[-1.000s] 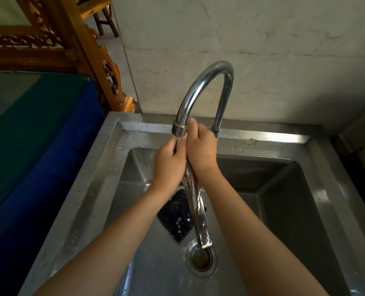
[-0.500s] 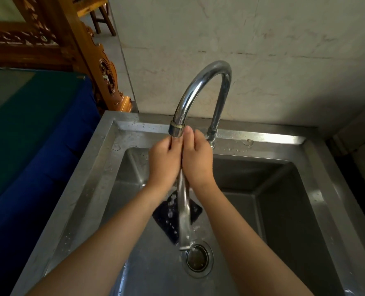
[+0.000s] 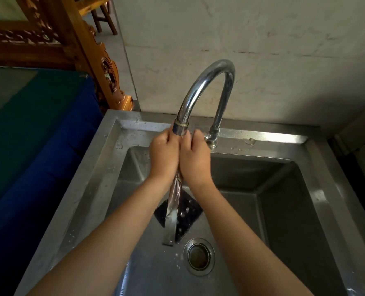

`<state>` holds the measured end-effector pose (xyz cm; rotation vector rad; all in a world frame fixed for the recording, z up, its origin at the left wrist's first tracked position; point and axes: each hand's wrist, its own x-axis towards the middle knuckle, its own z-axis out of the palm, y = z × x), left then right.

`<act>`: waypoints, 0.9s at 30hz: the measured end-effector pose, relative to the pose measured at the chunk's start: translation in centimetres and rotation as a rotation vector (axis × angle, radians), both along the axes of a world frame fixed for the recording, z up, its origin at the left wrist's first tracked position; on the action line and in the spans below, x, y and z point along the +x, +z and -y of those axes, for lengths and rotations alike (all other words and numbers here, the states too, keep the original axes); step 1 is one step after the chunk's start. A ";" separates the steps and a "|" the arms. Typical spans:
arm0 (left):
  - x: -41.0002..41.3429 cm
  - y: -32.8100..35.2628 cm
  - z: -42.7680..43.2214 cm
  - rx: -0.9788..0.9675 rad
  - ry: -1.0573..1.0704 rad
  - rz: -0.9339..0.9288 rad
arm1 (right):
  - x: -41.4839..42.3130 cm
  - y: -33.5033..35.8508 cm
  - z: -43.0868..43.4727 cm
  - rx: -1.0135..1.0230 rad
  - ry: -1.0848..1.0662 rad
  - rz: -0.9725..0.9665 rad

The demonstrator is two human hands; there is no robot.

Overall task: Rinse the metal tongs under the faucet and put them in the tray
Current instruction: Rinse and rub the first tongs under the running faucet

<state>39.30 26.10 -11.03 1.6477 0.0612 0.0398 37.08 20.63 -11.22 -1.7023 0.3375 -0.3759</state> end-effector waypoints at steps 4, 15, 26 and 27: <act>-1.2 -0.6 -0.1 -0.050 0.026 -0.005 | 0.2 -0.3 0.5 -0.040 0.061 -0.038; 1.9 -0.2 -0.6 -0.119 0.146 -0.023 | -0.6 -1.6 -0.4 -0.198 0.227 -0.074; 6.6 1.3 -1.6 -0.132 0.314 -0.006 | -3.3 -1.5 0.7 -0.565 0.311 -0.112; 6.9 1.5 -1.8 -0.142 0.326 -0.006 | -3.7 -1.7 0.8 -0.570 0.300 -0.109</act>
